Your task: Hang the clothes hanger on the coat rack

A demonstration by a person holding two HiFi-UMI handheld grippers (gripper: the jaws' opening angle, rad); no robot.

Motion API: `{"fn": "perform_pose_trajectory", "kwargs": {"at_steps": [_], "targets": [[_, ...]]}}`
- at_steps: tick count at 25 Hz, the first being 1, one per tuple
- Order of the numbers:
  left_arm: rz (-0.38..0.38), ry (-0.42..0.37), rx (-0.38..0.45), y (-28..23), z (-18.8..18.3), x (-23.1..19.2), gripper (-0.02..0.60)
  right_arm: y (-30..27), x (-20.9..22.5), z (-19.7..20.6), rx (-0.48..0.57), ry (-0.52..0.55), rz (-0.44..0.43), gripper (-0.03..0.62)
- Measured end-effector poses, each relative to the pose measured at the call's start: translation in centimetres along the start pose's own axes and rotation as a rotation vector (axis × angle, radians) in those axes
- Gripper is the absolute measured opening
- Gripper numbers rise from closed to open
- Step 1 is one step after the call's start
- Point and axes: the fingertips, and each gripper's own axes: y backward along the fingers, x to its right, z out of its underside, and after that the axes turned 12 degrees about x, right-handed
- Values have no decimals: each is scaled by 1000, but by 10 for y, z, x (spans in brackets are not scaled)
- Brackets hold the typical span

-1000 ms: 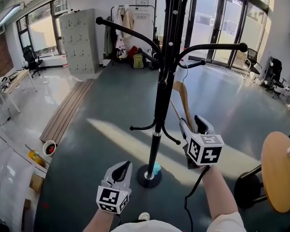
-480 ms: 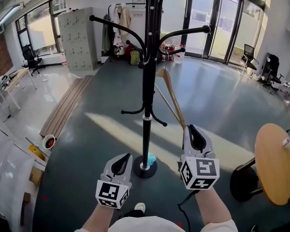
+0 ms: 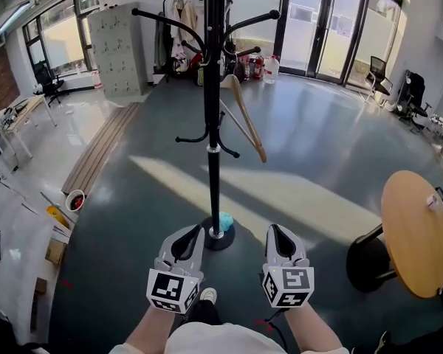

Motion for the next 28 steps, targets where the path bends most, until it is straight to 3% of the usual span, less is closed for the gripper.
{"fn": "perform_pose_trajectory", "kwargs": {"at_steps": [11,21,28], "targets": [[-43,10,-67,77,9,54,0,90,-14,37,-91,-43,-46,26],[-67,1,-16,133,-22,53,0,134,-52,32,-109,-24,-58,26],[-75,10,-29,201,-33,54,0,180,-99,30,-116,-1,-77,26]]}}
